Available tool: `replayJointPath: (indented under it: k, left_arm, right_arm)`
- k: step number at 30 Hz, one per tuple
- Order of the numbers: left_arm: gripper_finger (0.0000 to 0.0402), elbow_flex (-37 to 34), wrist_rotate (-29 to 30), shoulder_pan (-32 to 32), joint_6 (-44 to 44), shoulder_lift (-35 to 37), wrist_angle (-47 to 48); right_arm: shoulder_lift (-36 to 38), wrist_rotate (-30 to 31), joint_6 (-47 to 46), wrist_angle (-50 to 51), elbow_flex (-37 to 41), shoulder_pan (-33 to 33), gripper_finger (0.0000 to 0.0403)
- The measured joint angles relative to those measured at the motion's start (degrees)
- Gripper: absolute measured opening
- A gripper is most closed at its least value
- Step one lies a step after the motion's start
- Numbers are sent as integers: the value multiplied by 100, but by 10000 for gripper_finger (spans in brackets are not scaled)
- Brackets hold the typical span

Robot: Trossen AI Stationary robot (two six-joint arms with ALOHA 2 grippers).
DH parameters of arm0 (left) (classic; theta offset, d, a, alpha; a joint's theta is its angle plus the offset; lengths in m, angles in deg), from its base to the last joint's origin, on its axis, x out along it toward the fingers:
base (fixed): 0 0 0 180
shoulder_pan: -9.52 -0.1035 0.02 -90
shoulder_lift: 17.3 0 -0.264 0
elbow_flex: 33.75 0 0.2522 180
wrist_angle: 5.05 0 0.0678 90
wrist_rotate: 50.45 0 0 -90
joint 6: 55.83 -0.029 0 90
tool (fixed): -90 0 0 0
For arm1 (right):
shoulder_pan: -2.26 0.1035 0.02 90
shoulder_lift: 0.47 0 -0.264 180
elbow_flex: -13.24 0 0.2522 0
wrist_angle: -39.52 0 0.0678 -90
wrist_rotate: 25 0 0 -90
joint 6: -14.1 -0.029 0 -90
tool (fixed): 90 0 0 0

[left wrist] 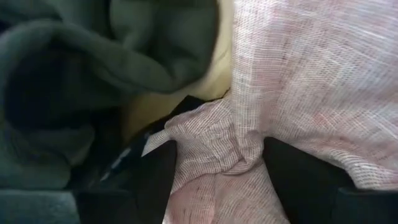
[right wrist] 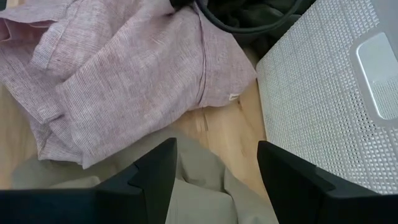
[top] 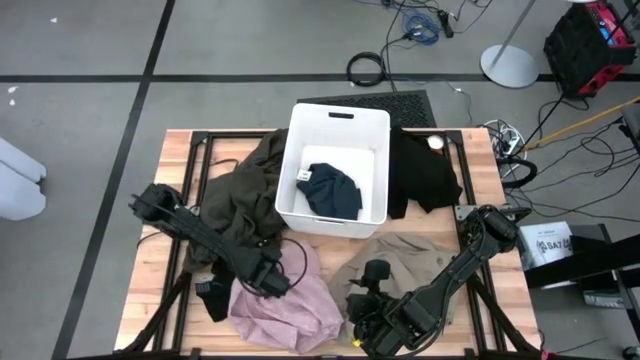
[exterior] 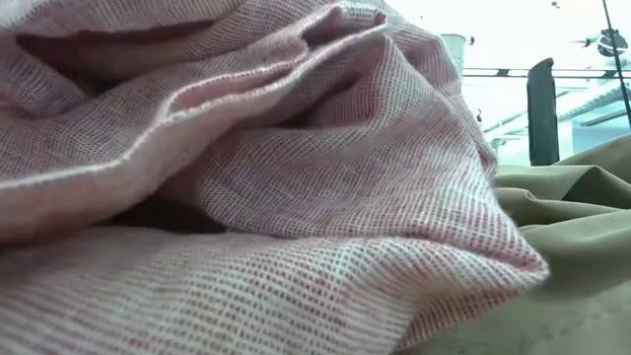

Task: Sort clothes
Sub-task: Put the pink shirt into the white laundry bin

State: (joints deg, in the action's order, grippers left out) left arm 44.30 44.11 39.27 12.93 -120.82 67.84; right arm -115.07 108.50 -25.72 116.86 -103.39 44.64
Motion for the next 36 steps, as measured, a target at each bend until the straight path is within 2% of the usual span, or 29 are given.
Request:
replayJointPath:
  k: [8,14,16,20,26,30,36]
  left_arm:
    - [259,26,204,-25,75,-514,-34]
    - [258,18,-172,-102,-531,-667,-639]
    - [251,20,-271,-95,-676,-632,-1121]
    - [201,21,-407,-100,-1138,-632,-1436]
    - [68,41,-81,-180,-1507,-630,-1436]
    - [58,70,84,-246,-1719,-615,-1363]
    - [53,403,809,-277,-1832,-265,-388]
  right_arm:
    - [0,-4,-1,-3,0,-1,210]
    - [0,-36,-4,-10,0,10,210]
    - [0,-33,-4,-13,0,16,210]
    - [0,-31,-3,-10,0,16,210]
    - [0,-33,-1,-7,0,16,210]
    - [0,-32,0,-7,0,16,210]
    - [0,-31,1,7,0,16,210]
